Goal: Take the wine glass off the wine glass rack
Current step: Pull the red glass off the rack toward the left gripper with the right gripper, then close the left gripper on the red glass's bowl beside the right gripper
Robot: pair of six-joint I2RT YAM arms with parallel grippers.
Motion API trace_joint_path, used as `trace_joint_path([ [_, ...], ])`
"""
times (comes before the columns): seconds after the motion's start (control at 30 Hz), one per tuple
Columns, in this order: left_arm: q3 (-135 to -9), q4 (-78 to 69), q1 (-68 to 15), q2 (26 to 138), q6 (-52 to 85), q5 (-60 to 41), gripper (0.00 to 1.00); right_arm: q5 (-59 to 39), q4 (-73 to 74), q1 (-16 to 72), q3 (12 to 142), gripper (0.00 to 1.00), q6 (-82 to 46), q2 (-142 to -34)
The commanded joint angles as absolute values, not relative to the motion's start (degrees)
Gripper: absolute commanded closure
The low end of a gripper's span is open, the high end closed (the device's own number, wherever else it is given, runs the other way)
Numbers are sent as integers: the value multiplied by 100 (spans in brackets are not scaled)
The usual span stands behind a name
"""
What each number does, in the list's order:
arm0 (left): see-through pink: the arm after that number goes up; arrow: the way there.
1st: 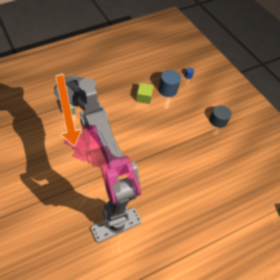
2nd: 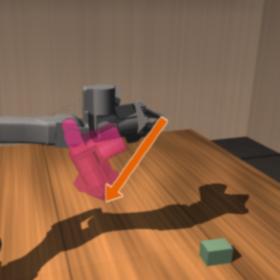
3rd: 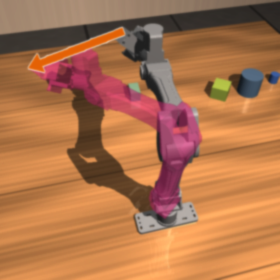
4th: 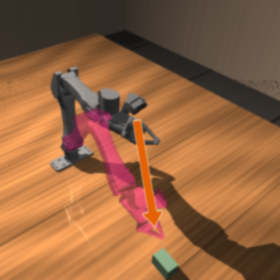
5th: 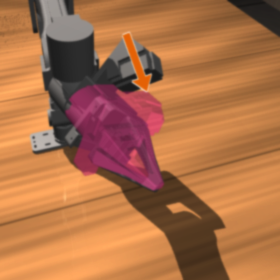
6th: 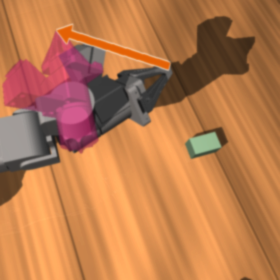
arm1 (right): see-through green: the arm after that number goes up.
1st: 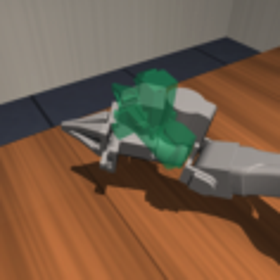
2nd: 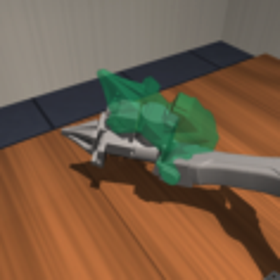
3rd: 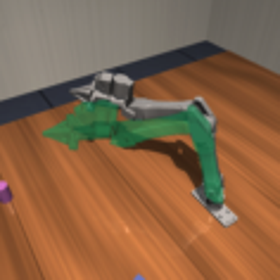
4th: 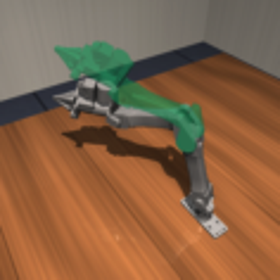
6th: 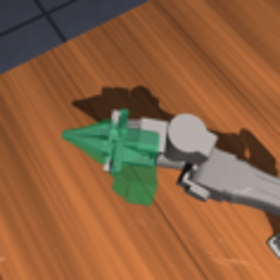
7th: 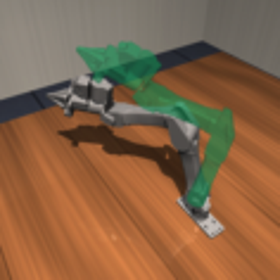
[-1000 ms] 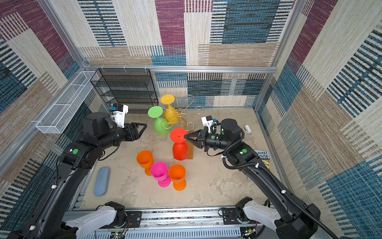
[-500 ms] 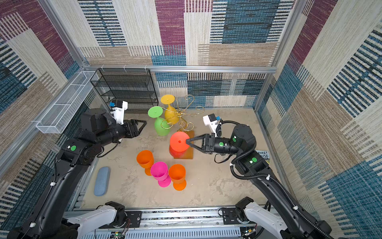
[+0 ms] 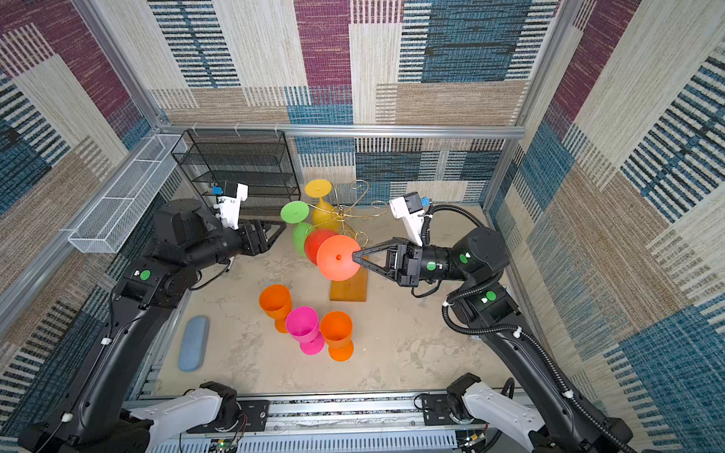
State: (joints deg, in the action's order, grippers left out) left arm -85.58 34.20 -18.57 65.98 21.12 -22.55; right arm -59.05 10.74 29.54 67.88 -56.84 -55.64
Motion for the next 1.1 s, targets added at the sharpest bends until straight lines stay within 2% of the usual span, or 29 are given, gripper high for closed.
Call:
trace_joint_path([
  [0.0,-8375,2583,-1812,6618,2367,-3104,37,-5913,2231,2953,6758,100,-5642,-5503],
  [0.2,-7396,72,-1494,6591,3502,-4969,37,-5766,3647,2953,6366,100,-6003,-5540],
  [0.4,-6574,-2339,-1327,6574,4491,-5916,37,-5713,4402,2953,6190,100,-6124,-5714],
  [0.63,-5920,-4417,-1206,6594,5228,-6279,37,-5712,5223,2953,6169,100,-6533,-6051],
  [0.8,-5678,-6325,-1151,6864,6290,-6468,36,-5738,5593,2953,6172,100,-6808,-6268],
  [1.07,-5811,-7748,-1143,7322,7225,-6545,36,-5665,5932,2953,6009,100,-7093,-6385],
])
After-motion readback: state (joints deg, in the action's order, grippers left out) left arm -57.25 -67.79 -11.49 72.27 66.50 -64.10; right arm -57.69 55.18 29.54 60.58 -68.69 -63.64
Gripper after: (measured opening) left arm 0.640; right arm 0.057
